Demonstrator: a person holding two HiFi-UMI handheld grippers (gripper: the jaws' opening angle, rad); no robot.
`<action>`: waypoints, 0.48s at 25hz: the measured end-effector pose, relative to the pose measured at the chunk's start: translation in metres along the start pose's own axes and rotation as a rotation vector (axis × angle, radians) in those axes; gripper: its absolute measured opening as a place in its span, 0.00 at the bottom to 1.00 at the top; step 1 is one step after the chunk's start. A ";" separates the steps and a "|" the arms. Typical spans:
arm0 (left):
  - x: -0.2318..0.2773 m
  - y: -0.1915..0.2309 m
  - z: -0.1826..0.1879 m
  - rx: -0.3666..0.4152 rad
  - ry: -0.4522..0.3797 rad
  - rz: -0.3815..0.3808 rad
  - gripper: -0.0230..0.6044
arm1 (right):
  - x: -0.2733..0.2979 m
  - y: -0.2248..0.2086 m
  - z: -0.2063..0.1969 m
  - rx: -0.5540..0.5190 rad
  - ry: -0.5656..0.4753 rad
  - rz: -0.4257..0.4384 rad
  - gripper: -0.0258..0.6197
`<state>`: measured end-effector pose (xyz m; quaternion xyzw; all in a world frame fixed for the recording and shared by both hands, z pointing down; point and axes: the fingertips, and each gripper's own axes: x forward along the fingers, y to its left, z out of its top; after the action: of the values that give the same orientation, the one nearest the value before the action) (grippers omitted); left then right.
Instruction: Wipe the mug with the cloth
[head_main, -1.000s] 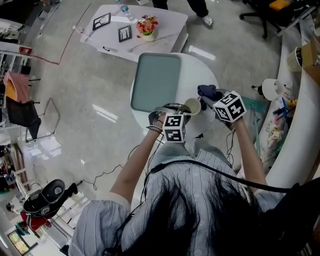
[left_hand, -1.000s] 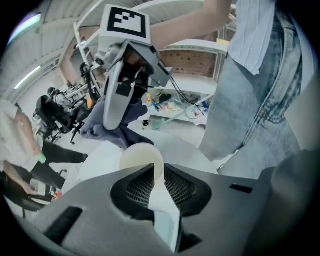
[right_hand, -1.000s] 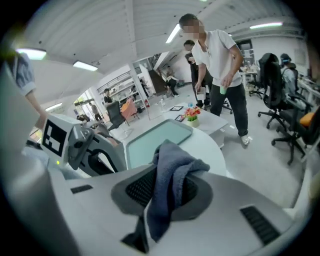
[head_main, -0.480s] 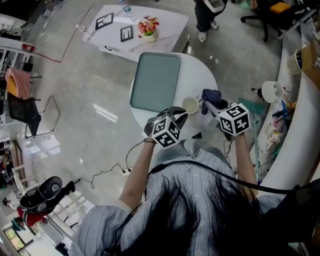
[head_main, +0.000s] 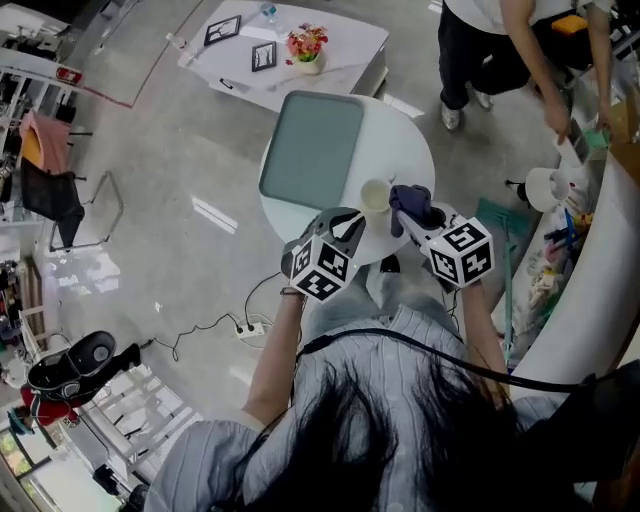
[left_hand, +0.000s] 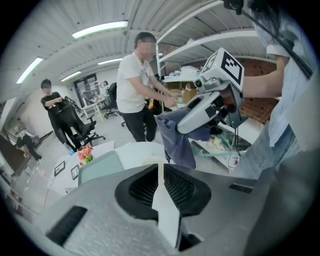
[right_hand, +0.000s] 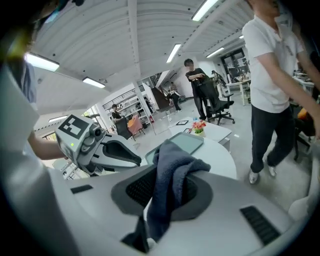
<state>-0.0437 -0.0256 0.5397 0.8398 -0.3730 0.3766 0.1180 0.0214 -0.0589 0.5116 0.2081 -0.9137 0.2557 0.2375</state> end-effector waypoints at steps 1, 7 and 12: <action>-0.004 -0.002 0.000 -0.031 -0.008 0.021 0.11 | -0.001 0.005 -0.003 -0.001 -0.001 0.013 0.16; -0.030 -0.019 -0.012 -0.245 -0.068 0.089 0.11 | 0.000 0.033 -0.024 -0.015 0.026 0.073 0.16; -0.040 -0.031 -0.036 -0.296 -0.039 0.124 0.11 | 0.000 0.051 -0.037 -0.030 0.043 0.107 0.16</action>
<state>-0.0592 0.0345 0.5387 0.7956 -0.4779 0.3076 0.2098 0.0076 0.0021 0.5211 0.1501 -0.9220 0.2587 0.2460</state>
